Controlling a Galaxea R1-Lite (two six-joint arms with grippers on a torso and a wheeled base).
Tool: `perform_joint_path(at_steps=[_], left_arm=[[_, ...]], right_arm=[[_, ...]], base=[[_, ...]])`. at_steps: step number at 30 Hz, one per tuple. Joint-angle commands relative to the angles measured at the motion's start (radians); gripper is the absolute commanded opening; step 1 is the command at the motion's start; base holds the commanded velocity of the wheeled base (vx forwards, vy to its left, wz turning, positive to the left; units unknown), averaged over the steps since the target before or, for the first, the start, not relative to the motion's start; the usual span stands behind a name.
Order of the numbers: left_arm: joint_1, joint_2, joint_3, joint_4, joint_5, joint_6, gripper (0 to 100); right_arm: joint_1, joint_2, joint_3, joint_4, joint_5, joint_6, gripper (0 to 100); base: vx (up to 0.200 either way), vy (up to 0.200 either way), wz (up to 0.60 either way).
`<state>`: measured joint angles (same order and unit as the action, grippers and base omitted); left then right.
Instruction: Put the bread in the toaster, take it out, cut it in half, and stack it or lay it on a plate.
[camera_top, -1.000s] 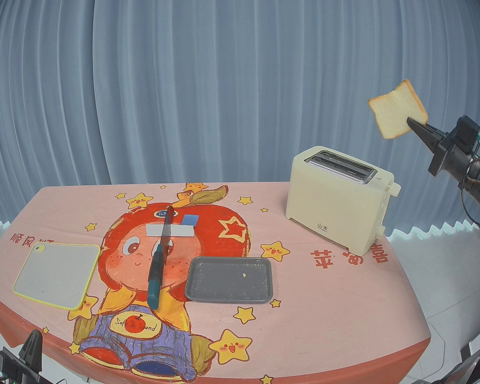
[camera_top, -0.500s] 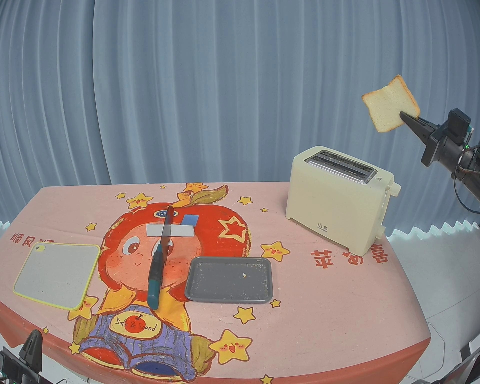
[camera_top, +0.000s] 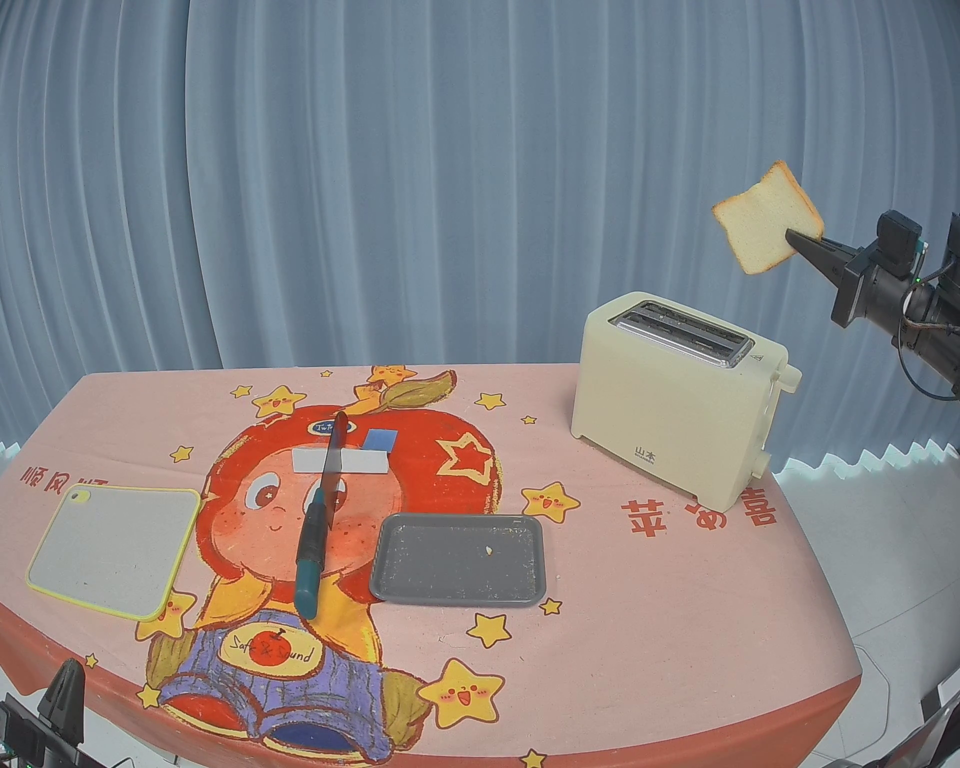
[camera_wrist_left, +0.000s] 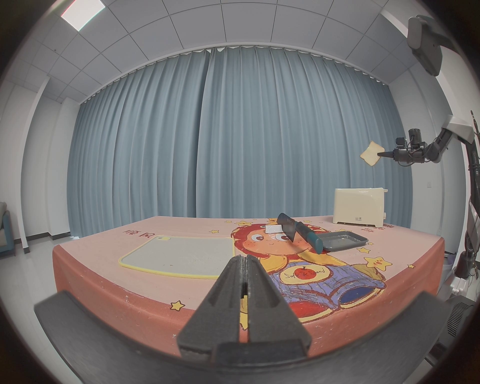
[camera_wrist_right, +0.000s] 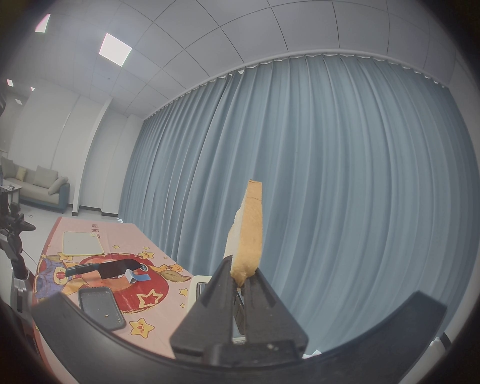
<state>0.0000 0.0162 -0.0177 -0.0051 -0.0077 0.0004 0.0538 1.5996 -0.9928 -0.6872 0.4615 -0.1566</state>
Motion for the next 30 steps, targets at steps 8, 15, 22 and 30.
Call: perform_joint_path(at_steps=[8, 15, 22, 30], left_arm=[[0.0, -0.016, 0.018, -0.001, 0.0, 0.001, 0], [0.0, -0.016, 0.018, 0.001, 0.0, 0.0, 0], [0.0, -0.016, 0.018, -0.001, 0.0, 0.0, 0], [0.0, -0.016, 0.018, -0.001, 0.0, 0.0, 0]], right_arm=[[0.003, 0.068, -0.083, 0.078, 0.008, -0.008, 0], [0.017, 0.072, -0.135, 0.21, 0.009, -0.035, 0], [0.021, 0.108, -0.184, 0.302, 0.008, -0.052, 0], [0.031, 0.18, -0.233, 0.348, 0.008, -0.103, 0]], base=[[0.0, 0.0, 0.0], [0.0, 0.0, 0.0], [0.0, 0.0, 0.0], [0.0, 0.0, 0.0]])
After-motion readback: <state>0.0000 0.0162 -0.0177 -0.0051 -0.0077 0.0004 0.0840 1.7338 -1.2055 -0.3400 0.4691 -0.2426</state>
